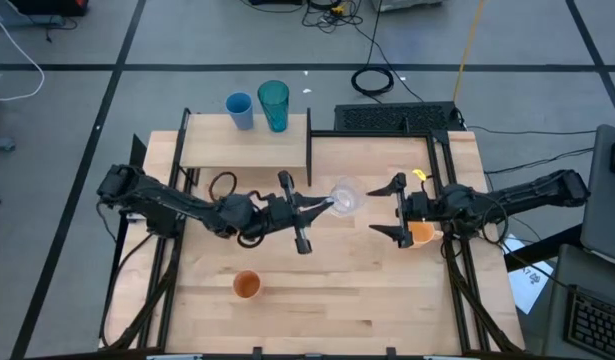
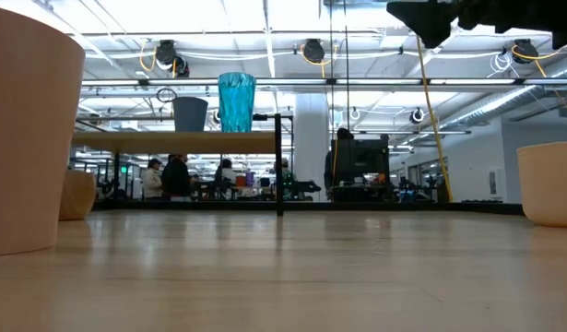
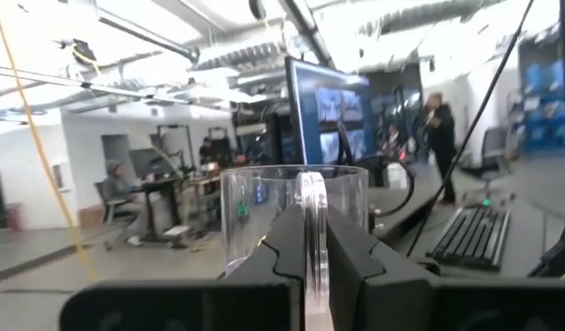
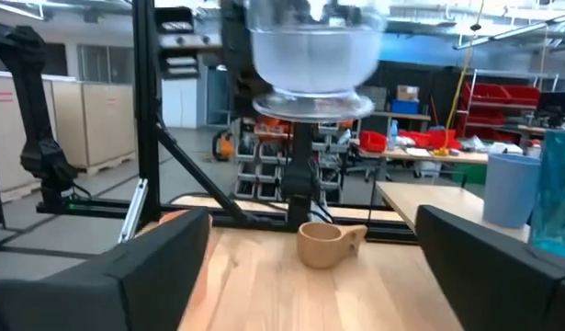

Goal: Stack small to large cups/mugs on shelf
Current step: Put the transparent mug on the shelf

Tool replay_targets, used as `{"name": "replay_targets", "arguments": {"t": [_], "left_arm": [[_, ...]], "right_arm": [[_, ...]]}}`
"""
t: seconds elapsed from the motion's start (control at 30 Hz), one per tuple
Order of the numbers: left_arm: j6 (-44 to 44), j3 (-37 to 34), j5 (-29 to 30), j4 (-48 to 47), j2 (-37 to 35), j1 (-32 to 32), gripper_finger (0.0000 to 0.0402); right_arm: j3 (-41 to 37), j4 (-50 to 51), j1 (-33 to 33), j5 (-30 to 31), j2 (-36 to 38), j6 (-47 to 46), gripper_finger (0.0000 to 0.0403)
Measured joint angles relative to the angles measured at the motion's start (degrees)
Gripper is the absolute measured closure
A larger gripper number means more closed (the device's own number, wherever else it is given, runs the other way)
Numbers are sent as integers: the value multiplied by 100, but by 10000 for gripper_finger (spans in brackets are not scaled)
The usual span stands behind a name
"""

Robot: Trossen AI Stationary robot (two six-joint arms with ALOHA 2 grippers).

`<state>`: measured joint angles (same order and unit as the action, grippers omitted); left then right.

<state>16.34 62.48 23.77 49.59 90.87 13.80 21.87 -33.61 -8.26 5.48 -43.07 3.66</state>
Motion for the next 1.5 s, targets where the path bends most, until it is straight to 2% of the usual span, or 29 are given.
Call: {"name": "replay_targets", "arguments": {"t": [0.2, 0.53, 0.77, 1.23, 1.5], "left_arm": [[-321, -404, -566, 540, 0, -234, 386], [-517, -518, -1372, 553, 0, -376, 386], [-337, -518, -1390, 546, 0, -356, 386], [-332, -516, -1279, 906, 120, -356, 386], [-467, -516, -1257, 1405, 432, -454, 386]], "right_arm": [[-2, -407, -6, 0, -255, 9, 4], [358, -434, -2, 2, -894, 154, 3], [681, -640, 0, 27, -1214, -5, 3], [692, -1970, 0, 37, -1847, 0, 3], [1058, -1929, 0, 46, -2315, 59, 3]]}}
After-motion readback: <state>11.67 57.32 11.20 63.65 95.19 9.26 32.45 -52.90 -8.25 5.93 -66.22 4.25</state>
